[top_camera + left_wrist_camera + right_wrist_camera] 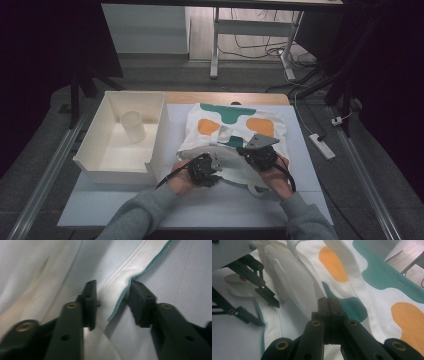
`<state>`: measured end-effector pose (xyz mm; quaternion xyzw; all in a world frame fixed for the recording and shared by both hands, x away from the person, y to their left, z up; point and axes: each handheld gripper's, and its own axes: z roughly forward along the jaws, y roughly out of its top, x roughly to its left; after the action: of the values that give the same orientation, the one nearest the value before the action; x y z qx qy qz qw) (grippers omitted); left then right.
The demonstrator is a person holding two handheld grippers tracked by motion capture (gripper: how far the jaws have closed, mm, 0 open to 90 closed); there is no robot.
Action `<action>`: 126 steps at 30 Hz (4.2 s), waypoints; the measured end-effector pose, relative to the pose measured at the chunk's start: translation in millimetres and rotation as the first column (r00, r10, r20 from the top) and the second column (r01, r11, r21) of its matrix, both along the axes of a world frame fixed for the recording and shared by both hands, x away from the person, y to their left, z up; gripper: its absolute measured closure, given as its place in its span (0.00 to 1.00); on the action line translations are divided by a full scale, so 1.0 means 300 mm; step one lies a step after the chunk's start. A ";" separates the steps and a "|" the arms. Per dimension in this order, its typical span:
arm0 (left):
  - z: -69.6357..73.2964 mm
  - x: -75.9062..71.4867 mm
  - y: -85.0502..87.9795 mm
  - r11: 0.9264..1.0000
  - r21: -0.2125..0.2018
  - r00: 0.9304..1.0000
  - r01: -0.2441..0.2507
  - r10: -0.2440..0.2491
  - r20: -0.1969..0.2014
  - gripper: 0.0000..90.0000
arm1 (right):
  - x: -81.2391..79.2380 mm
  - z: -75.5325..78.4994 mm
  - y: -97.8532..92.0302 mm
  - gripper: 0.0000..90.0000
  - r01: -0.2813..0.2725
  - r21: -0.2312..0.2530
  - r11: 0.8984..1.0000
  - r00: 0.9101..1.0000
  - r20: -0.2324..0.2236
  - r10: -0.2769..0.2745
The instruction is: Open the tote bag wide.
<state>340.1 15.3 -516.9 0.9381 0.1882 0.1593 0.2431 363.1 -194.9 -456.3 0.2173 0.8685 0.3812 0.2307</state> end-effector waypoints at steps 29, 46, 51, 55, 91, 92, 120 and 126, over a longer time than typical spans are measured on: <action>0.147 -0.217 0.092 0.959 -0.195 0.978 0.205 -0.210 -0.006 0.97 | -0.053 0.167 -0.062 1.00 -0.002 0.083 0.997 0.996 0.090 -0.006; 0.200 -0.244 0.210 0.945 -0.271 0.982 0.184 -0.189 0.007 0.97 | 0.027 0.199 -0.075 1.00 0.061 0.114 0.992 0.989 0.125 -0.075; 0.193 -0.232 0.210 0.950 -0.261 0.985 0.169 -0.175 0.000 0.97 | 0.116 0.143 -0.072 1.00 0.097 0.101 0.990 0.992 0.074 -0.105; 0.185 -0.224 0.204 0.954 -0.254 0.986 0.159 -0.166 -0.006 0.97 | 0.181 0.095 -0.062 1.00 0.097 0.068 0.993 0.994 0.053 -0.101; 0.234 -0.218 0.206 0.945 -0.314 0.995 0.090 -0.075 0.059 0.63 | 0.172 0.066 -0.038 0.55 0.081 0.098 0.992 0.997 0.011 -0.083; 0.242 -0.218 0.205 0.944 -0.322 0.996 0.079 -0.062 0.063 0.61 | 0.155 0.080 -0.039 0.54 0.074 0.111 0.991 0.997 0.014 -0.076; 0.204 -0.060 0.026 0.967 -0.255 0.998 0.009 -0.024 -0.056 0.50 | 0.135 -0.044 0.094 0.42 -0.050 -0.034 0.998 0.987 -0.154 0.044; 0.202 -0.059 0.036 0.968 -0.250 0.998 0.008 -0.023 -0.057 0.50 | 0.134 -0.085 0.116 0.70 -0.022 -0.125 0.992 0.990 -0.142 0.004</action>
<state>322.3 26.2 -456.4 0.9059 0.2063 0.1046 0.3547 403.1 -160.0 -481.8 0.2231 0.9064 0.3107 0.1791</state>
